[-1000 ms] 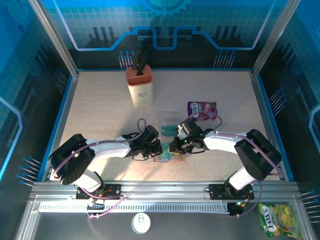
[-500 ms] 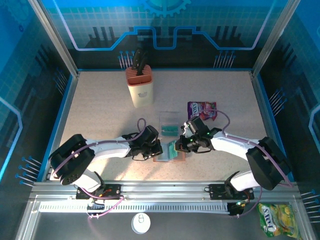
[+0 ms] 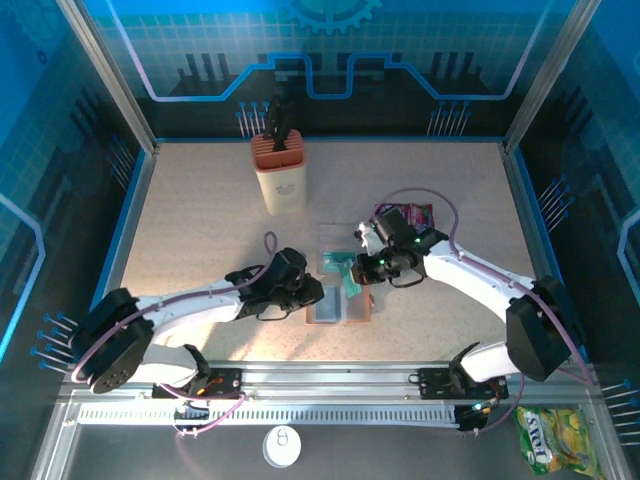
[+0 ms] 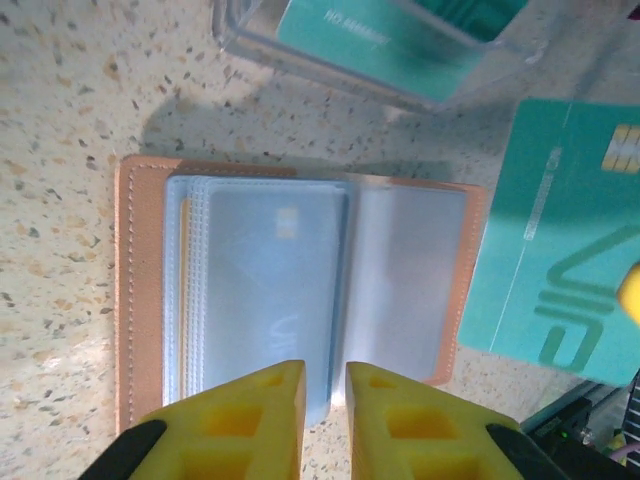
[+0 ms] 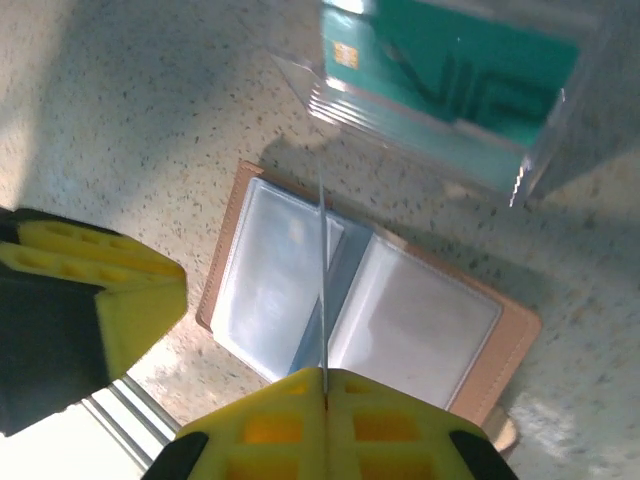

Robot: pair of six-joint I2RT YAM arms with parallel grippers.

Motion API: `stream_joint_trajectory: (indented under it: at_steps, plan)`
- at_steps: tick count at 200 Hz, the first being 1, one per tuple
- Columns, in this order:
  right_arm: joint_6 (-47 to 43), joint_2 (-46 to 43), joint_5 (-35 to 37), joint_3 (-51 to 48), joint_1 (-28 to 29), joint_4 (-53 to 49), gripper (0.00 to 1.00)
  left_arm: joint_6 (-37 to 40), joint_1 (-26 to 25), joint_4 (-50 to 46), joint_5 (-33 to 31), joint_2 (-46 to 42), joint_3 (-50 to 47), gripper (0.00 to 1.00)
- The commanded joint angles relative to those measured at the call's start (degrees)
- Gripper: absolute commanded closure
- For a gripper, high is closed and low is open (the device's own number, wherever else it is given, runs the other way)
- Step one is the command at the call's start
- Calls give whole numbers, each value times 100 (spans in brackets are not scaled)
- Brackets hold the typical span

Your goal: Take the credit cards out of the card holder

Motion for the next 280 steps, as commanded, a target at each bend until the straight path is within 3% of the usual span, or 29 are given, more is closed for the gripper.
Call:
stream_joint_trajectory:
  at_steps: [1,28,58,100,133,204,280]
  plan:
    - [-1340,205,315,444,-62,-747,100,385,38,-427,-424,-494,-91,76]
    - [-2520,361,671,797,-65,-1018,100,915,89,-987,-841,-1146,-7,68]
    - [-3628,774,1023,1258,-89,-1395,100,1462,234,-1223,-1088,-1967,-51,48]
    - [-4913,1392,1179,1839,-89,-1853,100,2135,403,-1408,-1273,-2900,-97,27]
    - [-5735,1735,1096,2313,-80,-2189,100,2546,436,-1652,-1260,-3171,-21,18]
    - [-6485,2778,1058,3858,-90,-3103,100,2284,430,-1946,-1530,-3322,-4,16]
    - [-6585,3552,818,4853,-98,-3532,98,1992,432,-1962,-1567,-3641,-205,16]
